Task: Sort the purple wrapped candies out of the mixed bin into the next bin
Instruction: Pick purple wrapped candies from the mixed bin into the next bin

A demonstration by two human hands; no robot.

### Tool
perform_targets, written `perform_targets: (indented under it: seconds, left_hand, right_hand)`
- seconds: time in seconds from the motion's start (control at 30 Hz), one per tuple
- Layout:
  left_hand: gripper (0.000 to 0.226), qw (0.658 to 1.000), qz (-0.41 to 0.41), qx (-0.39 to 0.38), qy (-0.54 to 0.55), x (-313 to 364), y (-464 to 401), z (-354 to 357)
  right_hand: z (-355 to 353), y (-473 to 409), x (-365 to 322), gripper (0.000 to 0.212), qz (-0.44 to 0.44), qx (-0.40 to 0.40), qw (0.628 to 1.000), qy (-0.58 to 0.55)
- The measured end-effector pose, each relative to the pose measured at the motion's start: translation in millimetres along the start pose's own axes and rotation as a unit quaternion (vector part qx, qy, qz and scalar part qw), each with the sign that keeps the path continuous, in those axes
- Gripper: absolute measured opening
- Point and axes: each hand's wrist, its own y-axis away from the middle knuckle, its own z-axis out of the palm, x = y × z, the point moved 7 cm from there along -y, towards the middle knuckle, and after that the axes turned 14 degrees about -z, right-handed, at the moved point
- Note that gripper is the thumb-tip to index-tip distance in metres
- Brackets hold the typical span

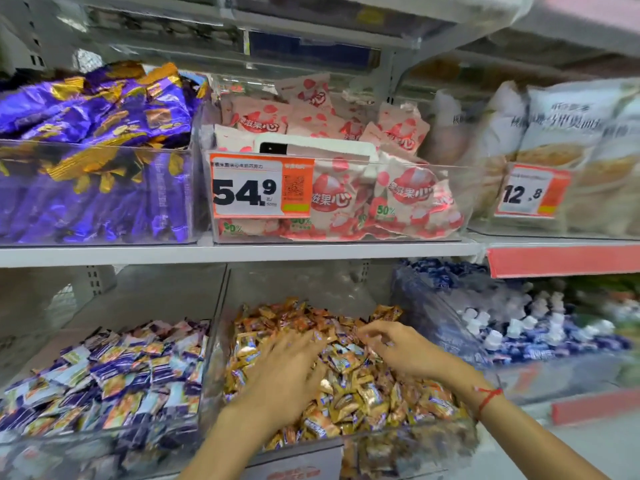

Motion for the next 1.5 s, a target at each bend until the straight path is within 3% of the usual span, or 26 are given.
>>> perform_targets:
  seconds: [0.17,0.27,0.4,0.5,0.6,0.8,0.9,1.13,1.23,1.33,1.5]
  left_hand:
    - [0.077,1.000,-0.015,-0.001,-0.019,-13.8,-3.1,16.5]
    - [0.051,1.000,-0.022,0.006,-0.011,-13.1,-5.4,11.8]
    - [0.043,0.988,-0.043,0.093,0.115,-17.4,-9.5,-7.1]
    - [0.039,0.963,-0.056,0.140,0.222,-20.3,-9.3,-20.5]
    - [0.040,0.962,-0.029,0.134,0.234,-14.3,-12.3,-27.5]
    - [0.043,0.989,0.000,0.020,0.150,-8.7,-13.6,-15.0]
    - [0.039,0.998,0.013,0.001,0.065,-11.8,-1.8,-9.2]
    - [0.031,0.996,-0.003,0.073,0.044,-24.5,13.7,-22.7]
    - [0.033,0.995,0.041,0.082,0.035,-17.8,20.4,-23.7]
    - [0.041,0.995,0.087,0.045,-0.003,-8.6,24.6,-18.3]
    - [0.033,0.988,0.084,0.117,0.053,-10.4,30.5,-34.7]
  right_hand:
    - [9.3,-41.4,20.7,0.046,0.091,-0.078,0.993,-0.008]
    - [24.8,-61.6,14.5,0.049,0.089,-0.100,0.991,-0.026]
    - [52.0,-87.0,7.9,0.049,0.071,-0.130,0.989,-0.027]
    - [59.7,-81.5,-15.8,0.061,0.015,-0.115,0.990,-0.077]
    - [59.0,-57.8,-31.4,0.047,-0.069,-0.096,0.989,-0.086]
    - [37.0,1.2,-48.0,0.066,-0.162,-0.151,0.968,-0.116]
    - [14.6,18.8,-47.5,0.061,-0.168,-0.134,0.970,-0.110]
    - [-5.9,23.1,-27.4,0.040,-0.107,-0.035,0.992,-0.056]
    - [1.4,11.4,-36.4,0.035,-0.116,0.004,0.992,-0.045]
    - [8.4,2.5,-39.5,0.034,-0.107,0.008,0.992,-0.067]
    - [-0.8,18.0,-19.1,0.026,-0.097,0.016,0.991,-0.096]
